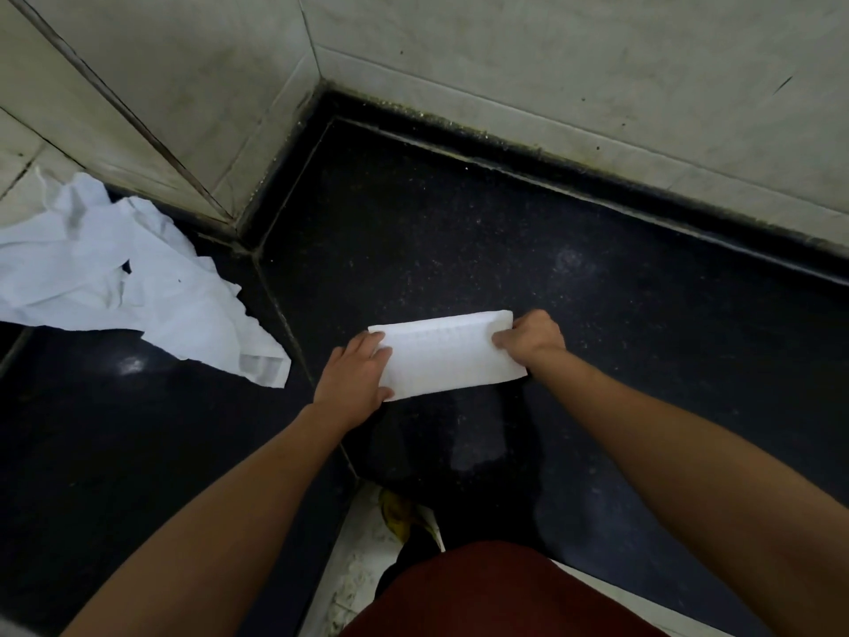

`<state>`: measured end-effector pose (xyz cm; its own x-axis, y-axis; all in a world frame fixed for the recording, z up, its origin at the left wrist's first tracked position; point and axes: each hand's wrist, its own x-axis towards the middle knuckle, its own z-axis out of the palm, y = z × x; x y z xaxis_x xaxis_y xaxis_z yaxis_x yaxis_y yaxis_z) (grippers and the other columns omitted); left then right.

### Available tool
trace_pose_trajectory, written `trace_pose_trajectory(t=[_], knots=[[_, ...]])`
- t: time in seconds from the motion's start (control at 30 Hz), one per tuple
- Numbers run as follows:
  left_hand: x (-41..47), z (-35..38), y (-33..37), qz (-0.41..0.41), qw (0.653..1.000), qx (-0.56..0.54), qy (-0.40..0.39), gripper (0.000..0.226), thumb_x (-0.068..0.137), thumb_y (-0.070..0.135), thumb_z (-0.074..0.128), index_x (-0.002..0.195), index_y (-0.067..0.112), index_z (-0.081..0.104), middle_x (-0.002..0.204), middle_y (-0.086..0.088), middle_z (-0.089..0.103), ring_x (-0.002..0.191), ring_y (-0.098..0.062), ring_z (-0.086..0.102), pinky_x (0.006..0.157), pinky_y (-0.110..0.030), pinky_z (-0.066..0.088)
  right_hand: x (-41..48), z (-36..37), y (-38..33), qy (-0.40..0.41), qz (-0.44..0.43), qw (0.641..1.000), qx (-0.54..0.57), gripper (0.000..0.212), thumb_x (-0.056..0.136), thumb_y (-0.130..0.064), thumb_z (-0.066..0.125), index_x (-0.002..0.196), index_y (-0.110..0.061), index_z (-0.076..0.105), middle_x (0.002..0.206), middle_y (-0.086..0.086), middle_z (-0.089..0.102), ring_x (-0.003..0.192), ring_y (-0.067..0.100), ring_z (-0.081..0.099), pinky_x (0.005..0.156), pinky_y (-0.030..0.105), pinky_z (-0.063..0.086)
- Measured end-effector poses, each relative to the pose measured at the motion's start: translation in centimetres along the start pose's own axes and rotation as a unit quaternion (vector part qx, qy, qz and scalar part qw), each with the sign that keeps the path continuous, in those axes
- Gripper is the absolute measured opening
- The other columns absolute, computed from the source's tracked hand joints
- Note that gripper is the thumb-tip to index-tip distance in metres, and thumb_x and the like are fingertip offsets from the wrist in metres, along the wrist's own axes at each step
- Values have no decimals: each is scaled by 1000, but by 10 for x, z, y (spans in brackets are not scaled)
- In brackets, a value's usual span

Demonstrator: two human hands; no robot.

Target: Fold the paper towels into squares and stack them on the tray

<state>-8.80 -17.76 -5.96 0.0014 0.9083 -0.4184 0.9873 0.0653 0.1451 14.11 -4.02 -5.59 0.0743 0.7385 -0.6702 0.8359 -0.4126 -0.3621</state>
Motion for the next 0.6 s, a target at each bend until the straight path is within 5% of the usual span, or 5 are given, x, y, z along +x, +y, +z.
trace_pose_trajectory(t=[0.1,0.23,0.4,0.6], knots=[[-1,-3,2,-6,1000,-19,22,61,87,37,63,140,17,41,153,-4,25,140,-23,23,112,-37,25,-8,-11,-8,-63,46,981,180,37,74,-17,72,105,0,61,98,16,67,84,30,67,74,42,59],[-13,-3,-6,-60,984,-131,102,51,84,29,67,130,14,51,133,-6,47,120,-24,44,101,-37,38,-34,-12,-31,-143,19,959,245,23,78,-3,68,100,1,64,97,17,70,84,28,69,70,39,60],[-46,-4,-31,-125,965,-191,129,35,85,20,66,118,12,59,115,-8,58,106,-23,54,89,-35,48,-60,37,-75,-168,-64,971,159,12,80,-7,72,84,-9,60,75,9,62,59,17,62,52,28,54],[-87,1,-54,-175,957,-199,119,26,86,21,63,110,14,62,105,-5,58,98,-21,55,78,-32,46,-56,99,-95,-128,-119,985,6,21,73,-19,71,88,-5,65,80,11,71,75,27,71,76,44,60]])
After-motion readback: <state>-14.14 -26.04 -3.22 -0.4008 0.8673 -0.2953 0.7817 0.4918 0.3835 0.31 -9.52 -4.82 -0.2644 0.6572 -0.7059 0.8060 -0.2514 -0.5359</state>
